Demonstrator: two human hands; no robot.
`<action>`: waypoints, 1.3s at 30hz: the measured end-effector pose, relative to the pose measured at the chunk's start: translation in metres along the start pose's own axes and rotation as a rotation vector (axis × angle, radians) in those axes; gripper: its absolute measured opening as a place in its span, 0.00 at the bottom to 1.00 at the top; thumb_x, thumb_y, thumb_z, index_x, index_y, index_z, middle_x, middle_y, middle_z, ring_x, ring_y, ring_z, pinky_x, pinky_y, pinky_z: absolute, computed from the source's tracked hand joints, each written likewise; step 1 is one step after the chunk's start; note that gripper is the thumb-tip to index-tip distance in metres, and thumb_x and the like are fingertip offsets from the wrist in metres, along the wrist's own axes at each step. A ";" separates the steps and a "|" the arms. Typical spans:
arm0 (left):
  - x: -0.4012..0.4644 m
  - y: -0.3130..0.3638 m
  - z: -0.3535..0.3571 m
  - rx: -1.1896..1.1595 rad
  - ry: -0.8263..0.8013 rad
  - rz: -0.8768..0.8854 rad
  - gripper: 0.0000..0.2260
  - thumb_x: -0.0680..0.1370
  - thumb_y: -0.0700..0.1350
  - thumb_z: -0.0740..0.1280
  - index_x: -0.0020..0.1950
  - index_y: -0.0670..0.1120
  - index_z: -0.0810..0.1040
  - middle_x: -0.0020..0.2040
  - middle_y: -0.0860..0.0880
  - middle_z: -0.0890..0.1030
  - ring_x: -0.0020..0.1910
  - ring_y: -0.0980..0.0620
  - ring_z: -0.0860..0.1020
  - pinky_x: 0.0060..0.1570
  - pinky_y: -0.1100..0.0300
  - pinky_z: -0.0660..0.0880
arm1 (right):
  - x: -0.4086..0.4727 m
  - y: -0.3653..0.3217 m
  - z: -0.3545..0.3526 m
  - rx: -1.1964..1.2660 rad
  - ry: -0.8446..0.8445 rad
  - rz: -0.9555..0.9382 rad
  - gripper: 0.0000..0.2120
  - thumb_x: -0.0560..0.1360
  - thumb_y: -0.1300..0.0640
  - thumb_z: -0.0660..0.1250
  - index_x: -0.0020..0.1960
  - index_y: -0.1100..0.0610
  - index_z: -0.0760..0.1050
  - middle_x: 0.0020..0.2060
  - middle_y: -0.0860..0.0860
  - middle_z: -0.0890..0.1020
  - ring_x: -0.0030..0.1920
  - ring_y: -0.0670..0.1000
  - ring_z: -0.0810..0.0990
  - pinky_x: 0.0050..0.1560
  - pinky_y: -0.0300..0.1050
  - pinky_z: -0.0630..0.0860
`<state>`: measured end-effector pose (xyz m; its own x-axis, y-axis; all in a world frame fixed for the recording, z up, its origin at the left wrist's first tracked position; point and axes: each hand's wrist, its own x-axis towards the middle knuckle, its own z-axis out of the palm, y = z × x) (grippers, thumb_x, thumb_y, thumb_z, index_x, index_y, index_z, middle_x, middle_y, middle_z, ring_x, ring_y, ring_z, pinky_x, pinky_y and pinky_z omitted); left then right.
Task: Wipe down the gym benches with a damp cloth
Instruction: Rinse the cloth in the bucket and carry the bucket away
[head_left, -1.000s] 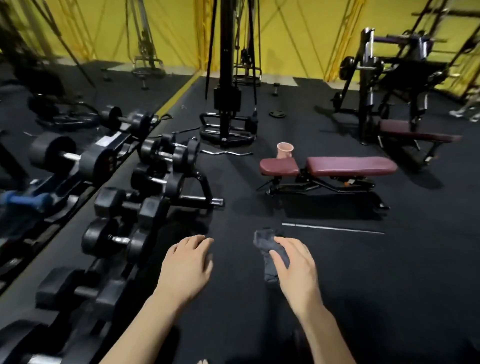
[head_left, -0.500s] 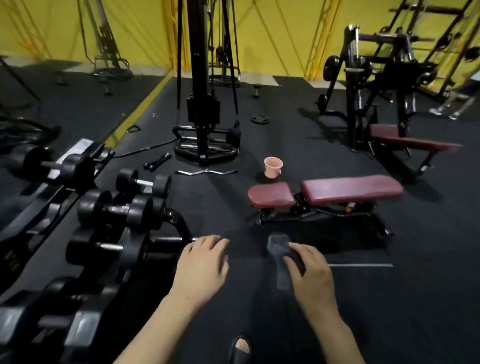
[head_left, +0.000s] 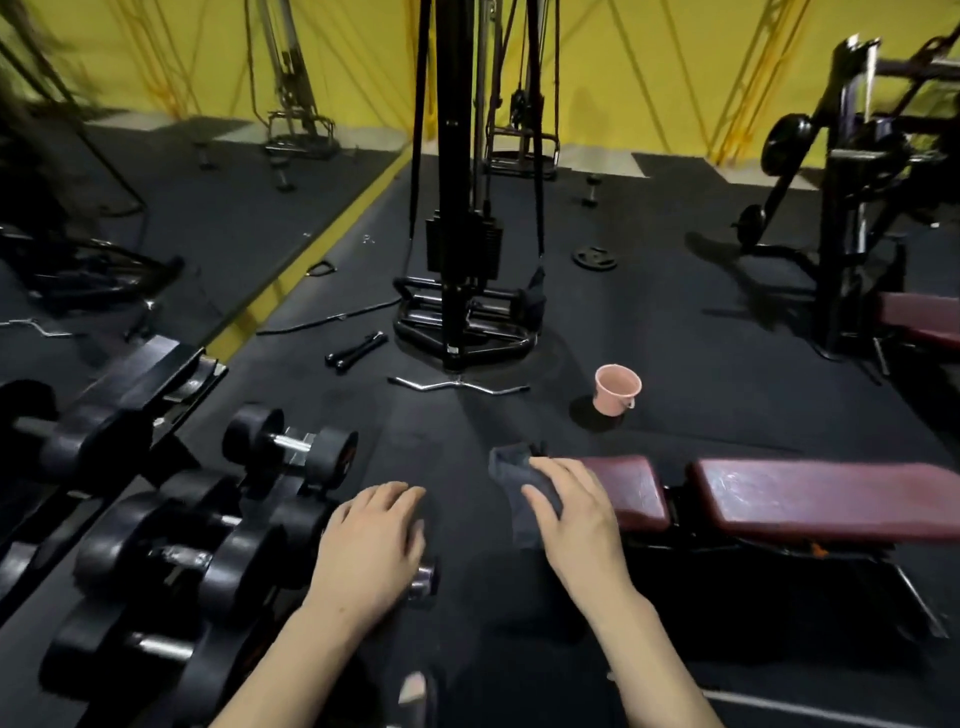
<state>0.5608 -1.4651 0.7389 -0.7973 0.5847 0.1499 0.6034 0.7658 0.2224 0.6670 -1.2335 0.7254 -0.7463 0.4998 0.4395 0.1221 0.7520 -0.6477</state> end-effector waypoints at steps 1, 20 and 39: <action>0.027 -0.002 0.007 0.000 0.001 0.003 0.18 0.76 0.53 0.63 0.64 0.53 0.81 0.60 0.55 0.82 0.61 0.50 0.80 0.57 0.49 0.78 | 0.024 0.012 0.011 0.003 -0.004 0.005 0.14 0.78 0.58 0.74 0.63 0.56 0.81 0.58 0.47 0.81 0.58 0.52 0.79 0.62 0.55 0.77; 0.598 0.032 0.145 -0.045 -0.192 0.431 0.17 0.78 0.48 0.67 0.67 0.51 0.79 0.63 0.54 0.80 0.62 0.49 0.79 0.58 0.50 0.77 | 0.422 0.264 0.118 -0.137 0.254 0.281 0.15 0.75 0.64 0.76 0.62 0.59 0.82 0.56 0.51 0.84 0.57 0.54 0.82 0.61 0.56 0.79; 1.011 0.152 0.378 -0.103 -0.477 0.650 0.15 0.82 0.50 0.64 0.69 0.51 0.77 0.63 0.54 0.79 0.61 0.50 0.78 0.60 0.52 0.76 | 0.692 0.547 0.224 0.023 0.360 0.660 0.15 0.78 0.59 0.74 0.64 0.55 0.80 0.57 0.48 0.85 0.58 0.48 0.82 0.62 0.48 0.78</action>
<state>-0.1484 -0.6565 0.5604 -0.1816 0.9731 -0.1418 0.9207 0.2189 0.3230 0.0712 -0.5723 0.5355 -0.2624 0.9562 0.1295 0.4532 0.2406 -0.8583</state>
